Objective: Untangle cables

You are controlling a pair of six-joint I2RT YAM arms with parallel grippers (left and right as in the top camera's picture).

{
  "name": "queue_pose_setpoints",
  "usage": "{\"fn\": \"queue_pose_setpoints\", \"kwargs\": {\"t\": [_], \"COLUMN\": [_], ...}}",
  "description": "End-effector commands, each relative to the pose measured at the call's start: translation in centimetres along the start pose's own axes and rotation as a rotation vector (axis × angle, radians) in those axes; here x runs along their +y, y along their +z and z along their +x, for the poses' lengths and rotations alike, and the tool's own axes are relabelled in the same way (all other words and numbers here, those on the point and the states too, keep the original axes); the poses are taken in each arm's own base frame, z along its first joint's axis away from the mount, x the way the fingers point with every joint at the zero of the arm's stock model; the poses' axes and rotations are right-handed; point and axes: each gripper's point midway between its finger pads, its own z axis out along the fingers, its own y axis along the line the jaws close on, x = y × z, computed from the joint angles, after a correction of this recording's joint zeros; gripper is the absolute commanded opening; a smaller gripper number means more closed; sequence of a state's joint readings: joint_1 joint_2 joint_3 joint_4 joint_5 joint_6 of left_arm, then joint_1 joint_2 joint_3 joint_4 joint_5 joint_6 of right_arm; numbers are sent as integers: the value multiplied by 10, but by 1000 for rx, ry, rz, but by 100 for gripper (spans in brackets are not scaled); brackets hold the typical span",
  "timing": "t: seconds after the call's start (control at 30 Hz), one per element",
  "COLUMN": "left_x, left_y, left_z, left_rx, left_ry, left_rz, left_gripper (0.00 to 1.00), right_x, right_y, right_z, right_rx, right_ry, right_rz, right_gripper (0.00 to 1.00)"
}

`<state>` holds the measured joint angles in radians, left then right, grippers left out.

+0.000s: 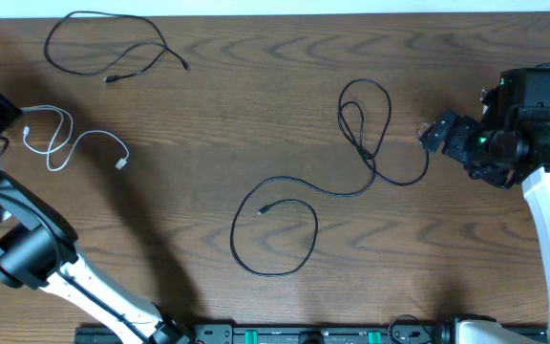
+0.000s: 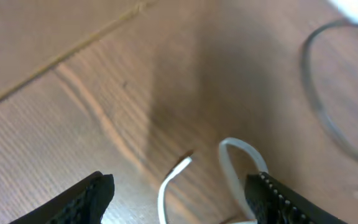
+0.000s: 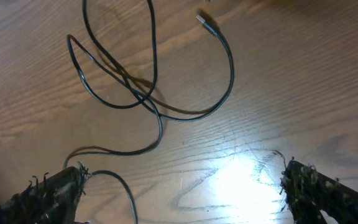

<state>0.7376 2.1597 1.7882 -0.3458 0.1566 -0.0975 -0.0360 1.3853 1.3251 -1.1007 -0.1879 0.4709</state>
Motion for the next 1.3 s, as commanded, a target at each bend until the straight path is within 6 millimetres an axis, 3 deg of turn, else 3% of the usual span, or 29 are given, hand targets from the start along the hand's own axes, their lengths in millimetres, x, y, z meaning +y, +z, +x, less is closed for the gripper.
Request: {"fn": "queue_pose_setpoints", "kwargs": {"t": [0.0,0.1,0.17,0.3,0.47,0.53,0.63,0.8,1.03,1.17,1.27], "left_x": [-27,-34,-43,-62,-73,-78,-85,-84,-72,-80,-87], "left_y": [-70,-103,-118,-124,-102,-87,-59,-25,7,17,10], "left_z": [-57,-69,-60,-5,76,98,126,155,169,145,125], "left_rx": [-156,-182,-134,113,416,484,561,626,619,519,473], "left_ry": [-118,-235,-265,-300,-313,-304,-290,-290,-284,-272,-271], "left_rz": [85,116,157,232,159,145,133,112,61,112,142], "left_gripper": [73,73,73,70,59,58,57,56,56,53,52], "right_x": [1,1,1,5,11,14,18,25,29,29,28], "right_y": [0,0,0,0,1,2,2,3,4,4,4], "right_z": [0,0,1,1,2,4,8,14,16,17,18], "right_rx": [1,3,4,1,-1,3,12,24,25,27,31], "right_ry": [15,15,14,1,-17,-26,-41,-67,-81,-80,-80], "right_rz": [-6,-5,-5,-12,-21,-24,-28,-34,-37,-36,-34], "right_gripper": [99,99,99,99,99,99,99,99,99,99,99]}}
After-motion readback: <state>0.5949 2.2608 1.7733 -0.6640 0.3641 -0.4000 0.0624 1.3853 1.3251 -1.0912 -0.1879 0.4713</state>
